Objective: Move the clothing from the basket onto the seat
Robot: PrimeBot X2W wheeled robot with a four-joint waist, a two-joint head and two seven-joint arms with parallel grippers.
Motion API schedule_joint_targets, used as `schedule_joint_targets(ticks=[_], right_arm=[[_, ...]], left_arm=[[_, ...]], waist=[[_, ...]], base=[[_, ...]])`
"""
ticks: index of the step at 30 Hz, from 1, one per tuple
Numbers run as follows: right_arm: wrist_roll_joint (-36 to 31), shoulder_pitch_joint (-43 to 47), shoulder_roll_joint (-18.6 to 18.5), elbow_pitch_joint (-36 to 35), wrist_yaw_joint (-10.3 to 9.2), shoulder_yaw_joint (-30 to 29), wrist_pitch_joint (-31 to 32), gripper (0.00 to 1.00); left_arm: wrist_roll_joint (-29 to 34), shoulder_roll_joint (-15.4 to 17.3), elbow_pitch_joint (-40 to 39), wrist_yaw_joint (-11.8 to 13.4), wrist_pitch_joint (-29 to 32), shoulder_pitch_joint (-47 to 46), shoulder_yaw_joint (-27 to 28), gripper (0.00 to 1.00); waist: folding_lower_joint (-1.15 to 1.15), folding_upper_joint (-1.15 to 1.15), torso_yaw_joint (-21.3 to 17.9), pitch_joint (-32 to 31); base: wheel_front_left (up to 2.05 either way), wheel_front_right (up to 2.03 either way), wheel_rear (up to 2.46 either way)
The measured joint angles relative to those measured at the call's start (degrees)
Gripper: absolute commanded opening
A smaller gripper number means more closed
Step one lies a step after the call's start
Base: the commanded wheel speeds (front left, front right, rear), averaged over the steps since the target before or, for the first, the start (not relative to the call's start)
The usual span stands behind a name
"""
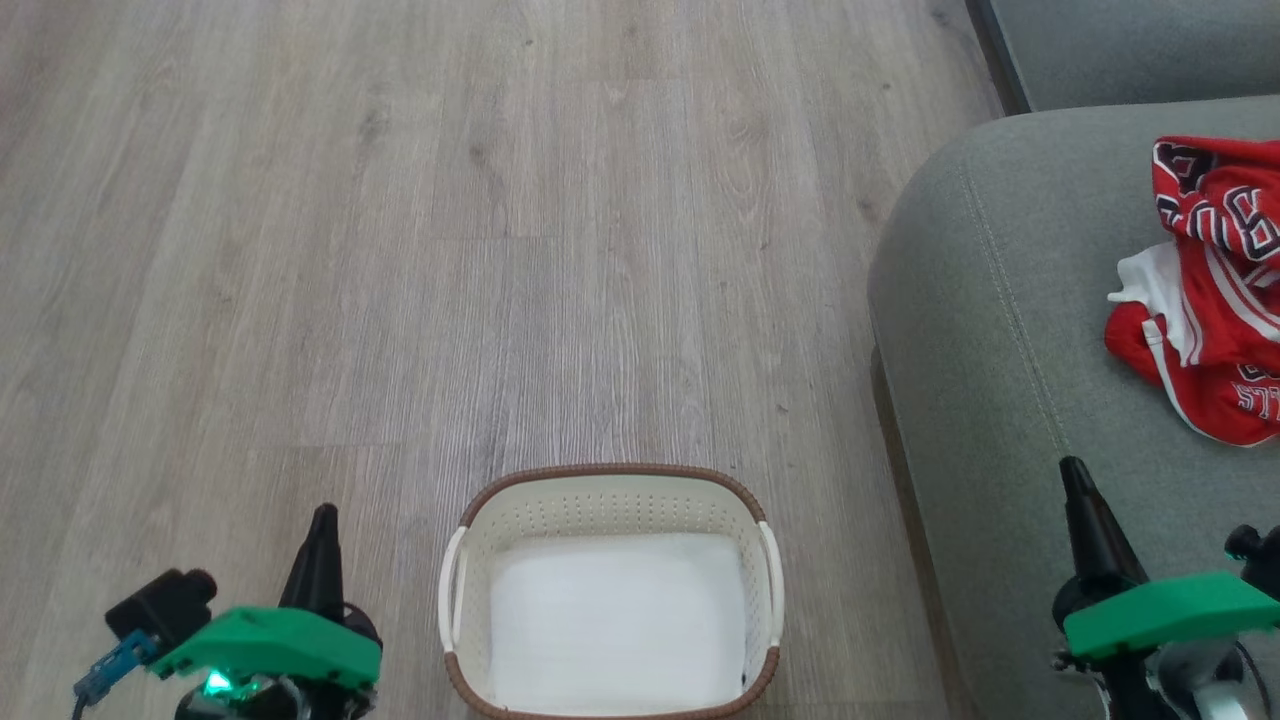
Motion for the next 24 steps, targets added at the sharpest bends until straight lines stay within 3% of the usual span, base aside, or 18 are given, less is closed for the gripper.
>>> schedule_joint_targets(ticks=[24], right_arm=[[12.3,-1.6,2.2,1.8,0.00,-2.8,3.7,0.00]], left_arm=[[-16.1,-0.1,-0.8,-1.5,4.0,-1.2,2.1,0.00]], waist=[[0.00,0.00,-0.1,-0.3]], base=[[0.00,0.00,0.00]])
